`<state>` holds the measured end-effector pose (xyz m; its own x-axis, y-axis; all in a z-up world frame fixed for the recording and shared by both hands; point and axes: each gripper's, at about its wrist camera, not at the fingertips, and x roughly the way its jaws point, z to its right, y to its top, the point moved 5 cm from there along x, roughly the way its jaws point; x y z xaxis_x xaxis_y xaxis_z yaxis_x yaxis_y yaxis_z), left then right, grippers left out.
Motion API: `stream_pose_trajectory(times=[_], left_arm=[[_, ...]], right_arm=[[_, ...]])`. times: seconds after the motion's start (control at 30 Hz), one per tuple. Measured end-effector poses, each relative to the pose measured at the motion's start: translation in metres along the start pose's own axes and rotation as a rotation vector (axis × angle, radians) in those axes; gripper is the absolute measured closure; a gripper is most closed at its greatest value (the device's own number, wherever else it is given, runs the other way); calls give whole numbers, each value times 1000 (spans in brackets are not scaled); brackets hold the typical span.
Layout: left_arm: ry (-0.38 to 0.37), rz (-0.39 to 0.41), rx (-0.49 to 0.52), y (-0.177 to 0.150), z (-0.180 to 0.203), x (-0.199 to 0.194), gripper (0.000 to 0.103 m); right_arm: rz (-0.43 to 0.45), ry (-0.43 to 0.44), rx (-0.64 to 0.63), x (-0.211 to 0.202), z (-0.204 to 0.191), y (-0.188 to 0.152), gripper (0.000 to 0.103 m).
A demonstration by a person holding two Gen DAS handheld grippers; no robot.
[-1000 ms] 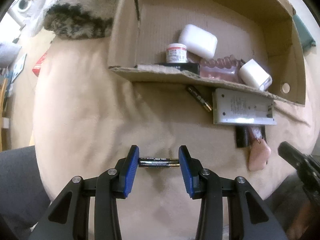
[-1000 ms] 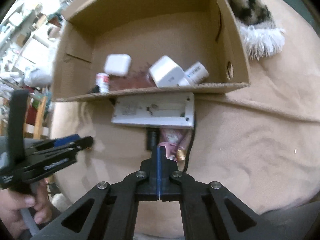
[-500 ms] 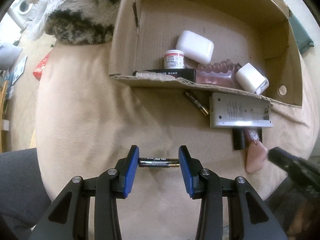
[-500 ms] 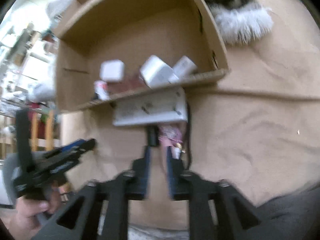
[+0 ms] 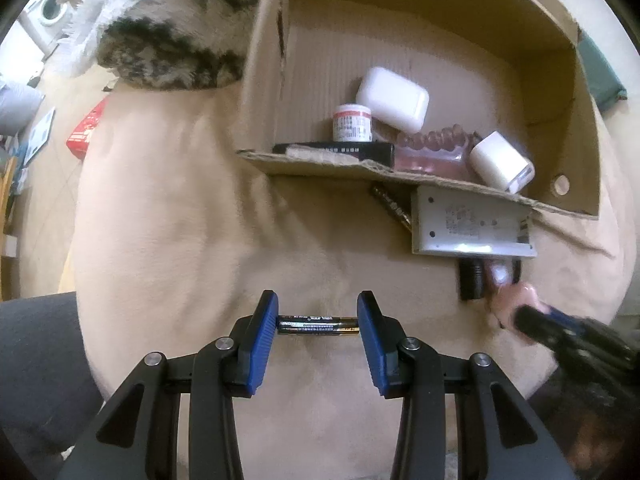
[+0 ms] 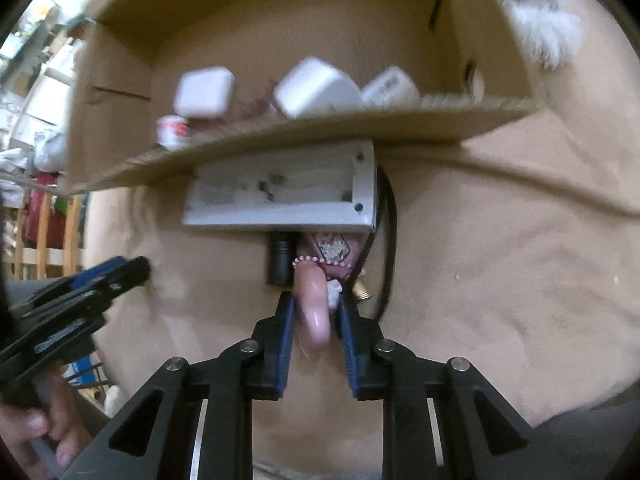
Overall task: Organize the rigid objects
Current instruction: 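Grasp the AA battery with left tool while right tool grasps pink keychain, then lower the battery and pink keychain into the box and open both tools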
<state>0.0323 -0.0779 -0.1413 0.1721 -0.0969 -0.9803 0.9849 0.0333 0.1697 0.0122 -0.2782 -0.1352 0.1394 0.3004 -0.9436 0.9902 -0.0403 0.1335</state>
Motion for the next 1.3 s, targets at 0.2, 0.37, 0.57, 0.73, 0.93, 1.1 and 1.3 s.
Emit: stream_pose_trajectory(times=[0.2, 0.37, 0.57, 0.73, 0.93, 1.1, 1.3], left_arm=[[-10, 62, 8, 1, 5, -23, 66], [-16, 132, 22, 5, 12, -47, 66], [-22, 209, 32, 26, 17, -80, 66], [-21, 249, 34, 49, 24, -96, 66], [-2, 259, 48, 80, 37, -94, 66], [21, 239, 80, 98, 49, -74, 66], [39, 215, 126, 109, 59, -45, 66]], right_arm=[[109, 87, -22, -64, -3, -2, 89], [164, 136, -19, -95, 3, -1, 89], [260, 163, -28, -136, -4, 22, 89], [306, 164, -34, -147, -9, 50, 89], [322, 173, -45, -139, -13, 81, 89], [302, 178, -57, -114, -17, 101, 89], [254, 182, -35, -68, -14, 115, 89]])
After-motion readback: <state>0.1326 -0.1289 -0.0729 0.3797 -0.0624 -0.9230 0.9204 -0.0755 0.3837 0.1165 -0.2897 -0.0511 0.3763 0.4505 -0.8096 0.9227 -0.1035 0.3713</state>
